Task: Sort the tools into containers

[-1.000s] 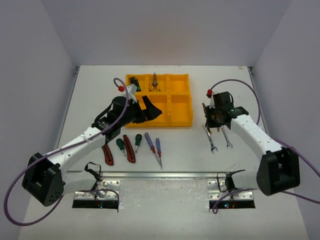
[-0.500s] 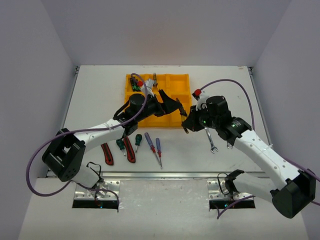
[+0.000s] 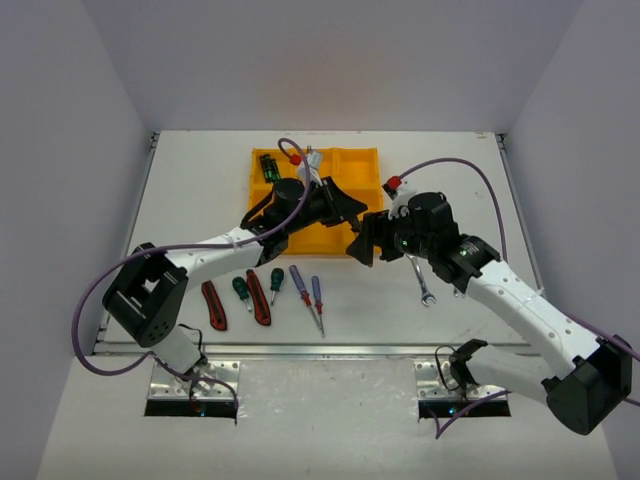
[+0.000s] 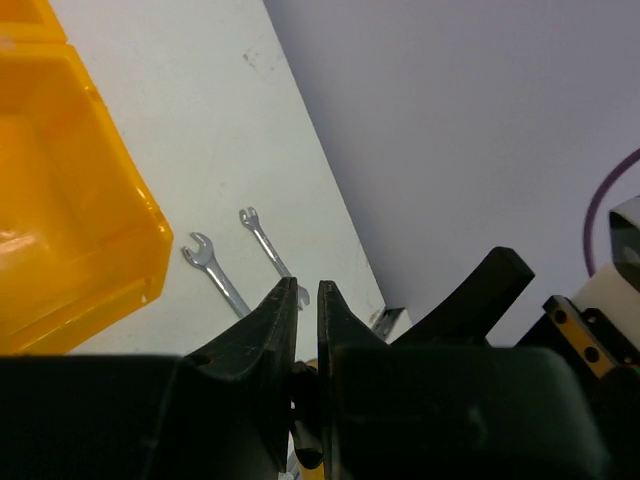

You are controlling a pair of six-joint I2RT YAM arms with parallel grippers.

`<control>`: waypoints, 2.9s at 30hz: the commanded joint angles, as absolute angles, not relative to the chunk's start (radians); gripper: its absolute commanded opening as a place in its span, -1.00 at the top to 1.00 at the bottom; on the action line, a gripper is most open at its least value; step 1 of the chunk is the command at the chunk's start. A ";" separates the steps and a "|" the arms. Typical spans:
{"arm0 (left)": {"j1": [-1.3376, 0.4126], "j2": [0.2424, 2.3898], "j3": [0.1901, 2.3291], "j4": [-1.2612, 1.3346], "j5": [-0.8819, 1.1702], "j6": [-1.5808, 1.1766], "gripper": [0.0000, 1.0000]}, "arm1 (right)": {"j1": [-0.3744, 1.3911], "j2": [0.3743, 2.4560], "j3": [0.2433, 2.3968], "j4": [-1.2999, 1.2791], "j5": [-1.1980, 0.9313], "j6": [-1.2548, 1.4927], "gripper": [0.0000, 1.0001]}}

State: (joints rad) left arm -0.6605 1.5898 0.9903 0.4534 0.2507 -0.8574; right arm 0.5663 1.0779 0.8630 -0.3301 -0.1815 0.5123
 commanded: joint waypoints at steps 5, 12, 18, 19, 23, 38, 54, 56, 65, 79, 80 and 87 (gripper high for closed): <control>-0.500 1.732 1.440 0.058 0.051 -0.516 1.00 | 0.561 0.979 1.007 -0.554 0.252 0.507 -0.98; -0.277 2.096 1.946 -0.109 0.213 -0.258 1.00 | 0.548 0.908 1.018 -0.645 0.332 0.441 -0.98; -0.227 2.302 2.147 -0.031 0.568 -0.126 1.00 | 0.546 0.901 0.998 -0.676 0.294 0.409 -0.98; -0.225 2.327 2.157 -0.019 0.586 -0.120 1.00 | 0.546 0.899 0.996 -0.679 0.285 0.405 -0.98; -0.221 2.411 2.227 -0.004 0.604 -0.125 1.00 | 0.546 0.895 0.989 -0.681 0.279 0.391 -0.98; -0.224 2.476 2.273 -0.056 0.586 -0.187 1.00 | 0.545 0.957 0.965 -0.661 0.273 0.368 -0.98; -0.256 2.407 2.283 -0.170 0.474 -0.245 -0.62 | 0.522 1.047 0.997 -0.663 0.278 0.412 -0.98; -0.265 2.330 2.284 -0.170 0.429 -0.276 -0.98 | 0.513 1.067 0.997 -0.662 0.269 0.427 -0.98; -0.267 1.757 1.980 -0.257 0.062 -0.461 -1.00 | 0.513 1.100 0.960 -0.456 0.004 0.551 -0.98; -0.265 0.970 1.255 -0.566 -0.257 -0.533 -1.00 | 0.865 1.526 1.188 -0.612 0.303 0.716 -0.78; -0.265 0.950 1.251 -0.580 -0.249 -0.522 -1.00 | 0.873 1.543 1.203 -0.615 0.291 0.716 -0.67; -0.265 0.756 1.002 -0.589 -0.301 -0.365 -1.00 | 0.908 1.709 1.207 -0.564 0.243 0.733 0.00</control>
State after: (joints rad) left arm -0.2626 0.8657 1.0879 -0.5696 -0.2494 -0.4589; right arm 0.8987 1.6553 1.1800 -0.5962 0.2169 0.6999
